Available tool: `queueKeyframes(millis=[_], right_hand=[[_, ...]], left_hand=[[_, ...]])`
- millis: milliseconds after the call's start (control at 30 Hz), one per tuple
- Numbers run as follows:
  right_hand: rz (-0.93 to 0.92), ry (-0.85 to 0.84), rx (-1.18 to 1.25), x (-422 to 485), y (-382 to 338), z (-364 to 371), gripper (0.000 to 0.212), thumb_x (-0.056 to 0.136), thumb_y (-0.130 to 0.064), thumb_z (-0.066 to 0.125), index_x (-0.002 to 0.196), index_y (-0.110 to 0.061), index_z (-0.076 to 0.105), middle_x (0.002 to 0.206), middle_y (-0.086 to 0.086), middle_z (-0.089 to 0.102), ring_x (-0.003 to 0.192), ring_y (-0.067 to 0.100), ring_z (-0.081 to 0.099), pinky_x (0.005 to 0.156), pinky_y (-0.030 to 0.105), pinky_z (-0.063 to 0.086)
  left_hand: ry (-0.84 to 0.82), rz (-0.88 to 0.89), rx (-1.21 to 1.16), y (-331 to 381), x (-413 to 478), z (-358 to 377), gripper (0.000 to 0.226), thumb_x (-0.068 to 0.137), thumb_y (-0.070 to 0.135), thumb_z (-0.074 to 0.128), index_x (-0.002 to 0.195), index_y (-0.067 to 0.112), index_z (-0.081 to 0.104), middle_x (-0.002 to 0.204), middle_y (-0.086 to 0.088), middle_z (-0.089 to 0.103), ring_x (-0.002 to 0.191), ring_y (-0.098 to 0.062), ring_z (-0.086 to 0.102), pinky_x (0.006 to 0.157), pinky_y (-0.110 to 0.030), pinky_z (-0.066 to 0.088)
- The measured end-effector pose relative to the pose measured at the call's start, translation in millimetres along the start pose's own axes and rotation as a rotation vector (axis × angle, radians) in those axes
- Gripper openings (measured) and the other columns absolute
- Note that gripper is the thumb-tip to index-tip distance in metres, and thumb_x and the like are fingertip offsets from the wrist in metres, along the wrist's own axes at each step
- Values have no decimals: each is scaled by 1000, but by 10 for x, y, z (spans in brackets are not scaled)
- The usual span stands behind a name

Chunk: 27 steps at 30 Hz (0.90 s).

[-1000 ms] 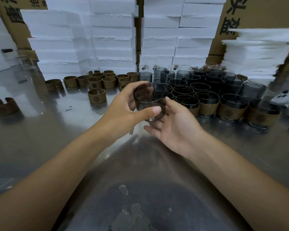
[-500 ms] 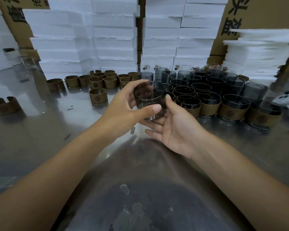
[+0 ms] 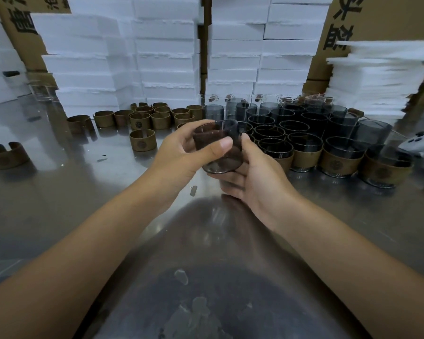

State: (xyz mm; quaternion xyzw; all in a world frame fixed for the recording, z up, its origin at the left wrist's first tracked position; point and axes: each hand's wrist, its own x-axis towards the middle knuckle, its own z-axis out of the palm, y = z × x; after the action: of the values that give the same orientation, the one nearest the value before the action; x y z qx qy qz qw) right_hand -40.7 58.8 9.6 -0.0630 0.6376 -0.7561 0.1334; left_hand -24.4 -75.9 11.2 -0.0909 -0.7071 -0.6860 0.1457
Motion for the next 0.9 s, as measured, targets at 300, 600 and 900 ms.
queueKeyframes(millis=[300, 600, 900], right_hand=[[-260, -19, -264, -98, 23, 90, 39, 91, -54, 44, 117, -29, 59, 108, -16, 67, 101, -3, 61, 95, 29, 47], [-318, 1, -278, -85, 20, 49, 25, 92, -52, 47, 90, -34, 64, 79, -30, 68, 79, -16, 60, 76, 16, 44], [-346, -16, -58, -92, -8, 8, 21, 84, -37, 65, 97, -21, 70, 81, -17, 72, 80, -10, 65, 66, 5, 46]], left_hand=[[-103, -133, -204, 20, 28, -21, 52, 75, 43, 66, 109, 4, 66, 104, -13, 70, 95, -18, 68, 82, -27, 54], [-130, -153, -239, 3, 7, -8, 53, 68, 36, 69, 110, 3, 65, 108, -13, 71, 101, -19, 68, 88, -28, 54], [-94, -153, -273, 29, 2, -24, 60, 64, 32, 71, 115, 1, 62, 121, -20, 64, 109, -26, 62, 97, -33, 50]])
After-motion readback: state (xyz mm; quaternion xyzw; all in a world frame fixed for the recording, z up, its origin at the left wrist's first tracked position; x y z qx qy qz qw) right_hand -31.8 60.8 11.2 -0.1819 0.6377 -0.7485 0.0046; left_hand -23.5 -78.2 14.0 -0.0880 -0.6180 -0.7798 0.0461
